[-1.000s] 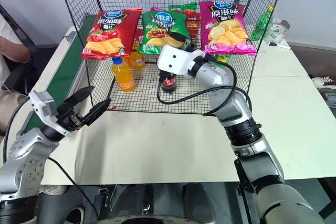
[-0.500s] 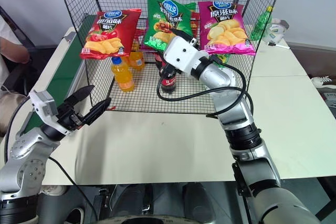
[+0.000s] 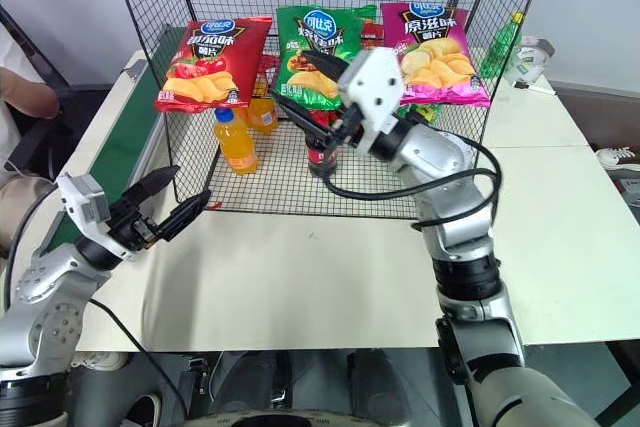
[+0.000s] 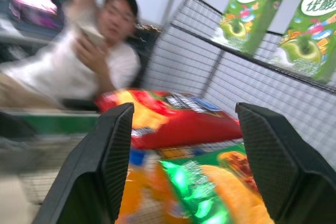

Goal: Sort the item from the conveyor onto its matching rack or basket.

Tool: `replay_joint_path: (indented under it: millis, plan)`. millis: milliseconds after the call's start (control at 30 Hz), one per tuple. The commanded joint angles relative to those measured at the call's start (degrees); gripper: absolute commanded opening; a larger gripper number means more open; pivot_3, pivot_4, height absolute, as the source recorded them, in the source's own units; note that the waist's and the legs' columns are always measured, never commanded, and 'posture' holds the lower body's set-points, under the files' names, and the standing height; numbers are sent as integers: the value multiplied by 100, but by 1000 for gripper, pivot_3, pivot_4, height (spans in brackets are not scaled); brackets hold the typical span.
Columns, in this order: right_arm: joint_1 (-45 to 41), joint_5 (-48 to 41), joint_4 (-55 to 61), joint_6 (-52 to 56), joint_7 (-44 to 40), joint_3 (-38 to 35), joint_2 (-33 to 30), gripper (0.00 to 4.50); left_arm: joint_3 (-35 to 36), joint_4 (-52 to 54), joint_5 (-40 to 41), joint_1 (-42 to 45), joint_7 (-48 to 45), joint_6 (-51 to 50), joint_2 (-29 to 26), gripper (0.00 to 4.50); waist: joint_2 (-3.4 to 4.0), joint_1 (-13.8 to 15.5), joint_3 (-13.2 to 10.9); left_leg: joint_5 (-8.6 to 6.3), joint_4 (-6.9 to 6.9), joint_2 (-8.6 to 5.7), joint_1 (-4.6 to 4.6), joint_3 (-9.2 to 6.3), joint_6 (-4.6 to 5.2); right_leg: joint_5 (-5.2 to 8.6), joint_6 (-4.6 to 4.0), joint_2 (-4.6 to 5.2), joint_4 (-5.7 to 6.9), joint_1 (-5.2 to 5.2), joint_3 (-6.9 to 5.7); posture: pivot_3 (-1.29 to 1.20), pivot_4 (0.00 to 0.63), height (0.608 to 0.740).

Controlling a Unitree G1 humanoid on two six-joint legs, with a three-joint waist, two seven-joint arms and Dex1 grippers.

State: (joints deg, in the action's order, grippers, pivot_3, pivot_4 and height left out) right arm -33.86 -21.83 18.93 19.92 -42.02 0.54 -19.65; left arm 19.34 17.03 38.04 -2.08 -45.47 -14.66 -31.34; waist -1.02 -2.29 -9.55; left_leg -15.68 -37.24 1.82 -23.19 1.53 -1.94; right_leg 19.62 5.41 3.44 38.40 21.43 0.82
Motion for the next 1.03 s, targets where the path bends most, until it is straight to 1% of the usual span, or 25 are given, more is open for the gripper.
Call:
replay_joint_path:
  millis: [33,167,267,367,400,467,600,667,733,900,1033]
  plan:
    - [548,-938,611,444,-610,-623,-648,3206,437,-42,156,115,-214,-6,-375,4500,0,7,0,0,0,-1,0,0,1,0,0,1,-2,0,0,0,150,739]
    - [1484,-1240,484,347,-1445,-1238,-1645,3206,768,-389,191,130,-544,-36,-859,4500,1,27,0,-2,0,-2,2,-1,4,0,0,2,-11,-8,-1,0,150,739]
    - [1930,-1396,168,273,-1765,-1636,-2021,3206,942,-689,57,92,-735,91,-1095,4500,2,-20,0,-3,2,-1,8,1,5,0,0,1,-12,-10,1,0,150,739]
    - [2453,-1656,10,339,-2277,-2033,-2379,4058,1115,-853,33,2,-884,147,-1250,4500,2,-9,-1,-3,4,0,11,1,5,0,-1,-2,-11,-12,1,0,150,739]
    - [2664,-1667,-43,371,-2417,-2143,-2521,4461,1175,-888,51,-19,-856,75,-1299,4500,1,-3,-1,-3,4,0,10,1,6,0,-1,-2,-12,-12,1,0,150,739]
    - [3028,-1546,-183,161,-2706,-2293,-2730,4461,1249,-972,76,-71,-887,-81,-1401,4500,1,25,-1,-5,4,0,8,1,8,0,-1,-1,-16,-12,1,0,150,739]
    - [2994,-1289,-677,-281,-2619,-2413,-2786,4461,1239,-1045,-143,-231,-853,-146,-1512,4500,1,-2,-1,-6,0,-1,18,4,10,0,0,1,-18,-26,4,0,150,739]
    - [2971,-1377,-775,-224,-2602,-2465,-2795,4461,1244,-1087,-338,-267,-692,-152,-1545,4500,0,-8,-2,-6,3,-1,44,4,10,0,0,1,-18,-50,4,0,150,739]
    - [2972,-1431,-813,-183,-2625,-2464,-2814,4461,1277,-1114,-357,-248,-670,-198,-1559,4500,0,4,-2,-6,12,0,71,5,10,1,-1,1,-22,-72,5,0,150,739]
    - [2911,-1311,-985,-345,-2644,-2437,-2861,4461,1318,-1267,-467,-228,-733,-162,-1652,4500,0,19,-2,-6,14,1,72,5,10,1,-2,2,-27,-74,5,0,150,739]
    - [2927,-1324,-1077,-371,-2717,-2399,-2873,4461,1302,-1477,-685,-202,-831,150,-1708,4500,0,22,-2,-7,14,1,72,5,10,1,-2,3,-27,-74,5,0,150,739]
